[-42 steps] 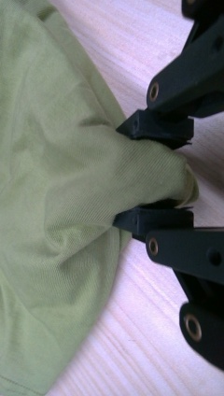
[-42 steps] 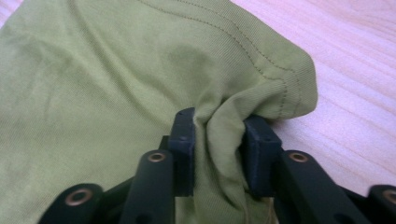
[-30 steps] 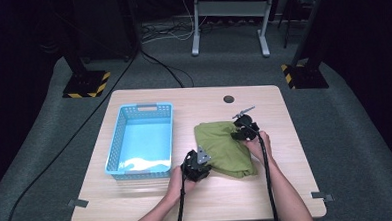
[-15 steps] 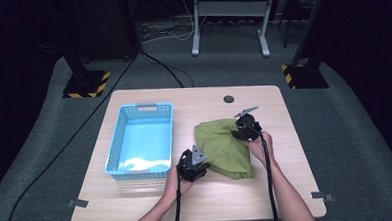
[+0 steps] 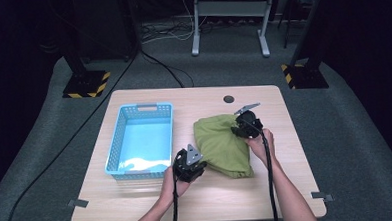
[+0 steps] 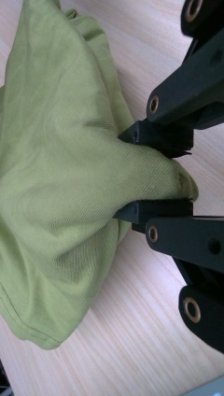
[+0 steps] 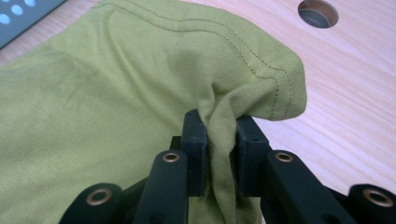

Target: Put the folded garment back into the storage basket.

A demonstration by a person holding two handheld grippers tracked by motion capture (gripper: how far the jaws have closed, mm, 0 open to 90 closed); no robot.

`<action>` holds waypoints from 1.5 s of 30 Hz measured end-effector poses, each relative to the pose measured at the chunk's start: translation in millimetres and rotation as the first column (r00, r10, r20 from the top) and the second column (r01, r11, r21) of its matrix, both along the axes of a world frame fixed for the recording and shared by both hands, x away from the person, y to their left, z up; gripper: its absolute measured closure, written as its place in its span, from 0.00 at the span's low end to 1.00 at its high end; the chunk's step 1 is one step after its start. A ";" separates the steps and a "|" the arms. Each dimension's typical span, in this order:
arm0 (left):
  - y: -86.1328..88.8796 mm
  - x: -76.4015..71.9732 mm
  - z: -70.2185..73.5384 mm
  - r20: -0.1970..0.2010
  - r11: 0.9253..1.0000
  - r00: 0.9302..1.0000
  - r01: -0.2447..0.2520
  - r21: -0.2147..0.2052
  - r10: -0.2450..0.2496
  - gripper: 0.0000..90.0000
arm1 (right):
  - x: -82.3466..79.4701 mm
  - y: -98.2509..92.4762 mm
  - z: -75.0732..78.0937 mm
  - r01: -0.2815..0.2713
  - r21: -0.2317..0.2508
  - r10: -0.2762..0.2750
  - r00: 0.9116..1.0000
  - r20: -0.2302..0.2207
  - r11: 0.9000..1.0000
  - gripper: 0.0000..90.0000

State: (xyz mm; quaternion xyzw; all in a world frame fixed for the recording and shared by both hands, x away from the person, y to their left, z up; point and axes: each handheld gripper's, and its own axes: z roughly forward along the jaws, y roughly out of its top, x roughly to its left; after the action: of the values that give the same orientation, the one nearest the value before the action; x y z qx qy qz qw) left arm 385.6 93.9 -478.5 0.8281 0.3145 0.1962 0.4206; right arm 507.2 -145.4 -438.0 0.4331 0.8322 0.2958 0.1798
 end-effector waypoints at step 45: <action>39.0 3.4 27.2 0.032 0.996 0.998 -0.052 -0.073 0.054 0.80 | 4.0 38.1 40.1 -0.039 -0.016 0.040 0.997 0.064 0.999 0.85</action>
State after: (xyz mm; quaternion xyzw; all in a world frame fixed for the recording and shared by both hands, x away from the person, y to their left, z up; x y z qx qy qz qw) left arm 389.0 132.9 -451.3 0.8003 0.3361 0.2096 0.4502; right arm 511.2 -107.4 -397.9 0.4054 0.8366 0.3068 0.2041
